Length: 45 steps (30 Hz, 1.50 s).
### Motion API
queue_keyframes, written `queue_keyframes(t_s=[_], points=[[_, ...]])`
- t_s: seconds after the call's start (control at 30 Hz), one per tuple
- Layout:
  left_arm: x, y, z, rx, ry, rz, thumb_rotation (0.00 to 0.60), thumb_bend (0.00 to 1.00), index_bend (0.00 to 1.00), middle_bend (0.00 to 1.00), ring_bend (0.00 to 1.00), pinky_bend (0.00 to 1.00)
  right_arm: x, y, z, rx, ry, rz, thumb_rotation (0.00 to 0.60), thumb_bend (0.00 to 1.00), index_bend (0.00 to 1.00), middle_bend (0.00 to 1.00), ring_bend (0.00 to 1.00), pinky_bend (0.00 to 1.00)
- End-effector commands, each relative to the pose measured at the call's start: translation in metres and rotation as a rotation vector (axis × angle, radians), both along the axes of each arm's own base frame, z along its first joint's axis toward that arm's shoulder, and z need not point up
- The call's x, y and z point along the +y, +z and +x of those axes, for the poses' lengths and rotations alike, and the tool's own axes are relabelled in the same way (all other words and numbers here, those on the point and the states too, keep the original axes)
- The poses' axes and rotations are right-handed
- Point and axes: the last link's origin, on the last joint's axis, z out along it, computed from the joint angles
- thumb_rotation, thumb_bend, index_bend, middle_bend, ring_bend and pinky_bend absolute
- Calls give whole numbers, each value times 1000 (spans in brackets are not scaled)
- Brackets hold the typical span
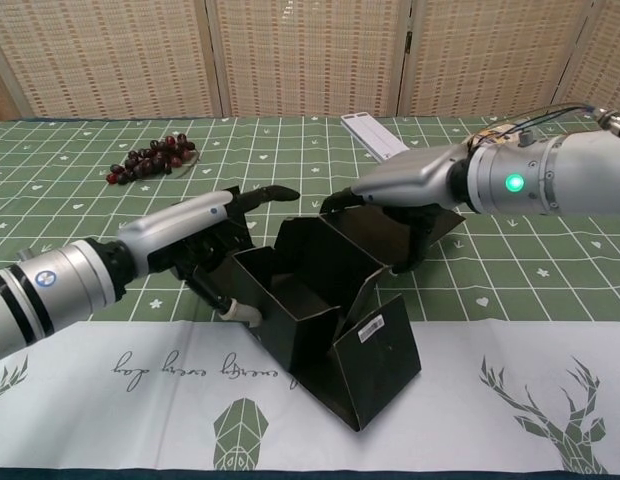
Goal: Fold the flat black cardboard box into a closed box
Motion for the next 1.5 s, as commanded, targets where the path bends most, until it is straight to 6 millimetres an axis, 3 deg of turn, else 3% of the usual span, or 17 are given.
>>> queue_keyframes(t_s=[0.03,0.63,1.5], points=[[4,-1,-1,-20,32,-43,600,91,0,0,506,828,0,2,4,28,44,11,600,330,193,263,796,970],[9,-3,-8,-89,163,-213,600,91,0,0,510,828,11,10,13,87,186,43,600,343,252,303,813,988],[3,-15,-9,-152,275,-374,600,91,110,77,537,828,26,19,19,73,312,53,600,353,296,335,830,988]])
